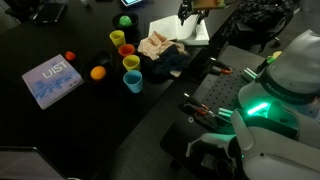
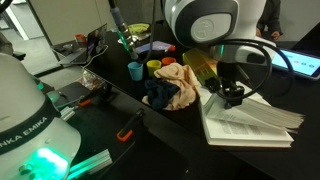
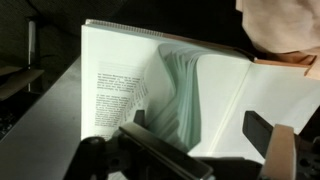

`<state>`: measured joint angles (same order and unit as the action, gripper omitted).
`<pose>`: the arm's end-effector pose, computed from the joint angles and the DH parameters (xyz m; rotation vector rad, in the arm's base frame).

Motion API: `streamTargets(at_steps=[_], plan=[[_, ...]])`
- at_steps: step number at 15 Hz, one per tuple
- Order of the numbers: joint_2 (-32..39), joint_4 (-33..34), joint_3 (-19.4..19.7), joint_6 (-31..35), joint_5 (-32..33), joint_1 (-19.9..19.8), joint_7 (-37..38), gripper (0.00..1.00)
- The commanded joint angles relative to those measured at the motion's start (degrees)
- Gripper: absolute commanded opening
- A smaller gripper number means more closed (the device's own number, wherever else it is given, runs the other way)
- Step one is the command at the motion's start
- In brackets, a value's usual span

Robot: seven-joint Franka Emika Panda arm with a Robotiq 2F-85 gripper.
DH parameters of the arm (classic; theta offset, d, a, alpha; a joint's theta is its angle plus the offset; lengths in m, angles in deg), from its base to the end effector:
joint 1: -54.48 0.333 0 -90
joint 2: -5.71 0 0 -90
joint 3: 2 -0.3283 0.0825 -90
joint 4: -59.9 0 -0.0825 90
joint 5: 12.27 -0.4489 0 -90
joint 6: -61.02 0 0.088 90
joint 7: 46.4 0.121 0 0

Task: Open the orange book then flip some pages over.

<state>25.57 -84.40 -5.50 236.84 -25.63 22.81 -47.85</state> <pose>0.4333 -0.2494 0.1031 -2.9264 1.0731 -0.3274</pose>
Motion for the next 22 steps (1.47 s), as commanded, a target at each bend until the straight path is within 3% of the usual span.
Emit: streamTargets(at_steps=[1, 5, 10, 15, 22], plan=[[0.6, 1.6, 10.3, 0.7, 3.9, 11.9, 3.8, 1.0], [2.1, 3.9, 19.2, -0.2, 8.7, 22.9, 7.5, 1.0], [4.7, 7.6, 24.8, -1.5, 12.2, 31.9, 11.0, 1.0], [6.6, 11.0, 24.6, -3.9, 13.0, 34.8, 12.2, 1.0], [9.1, 13.8, 22.0, -5.5, 13.7, 35.8, 11.7, 1.0]])
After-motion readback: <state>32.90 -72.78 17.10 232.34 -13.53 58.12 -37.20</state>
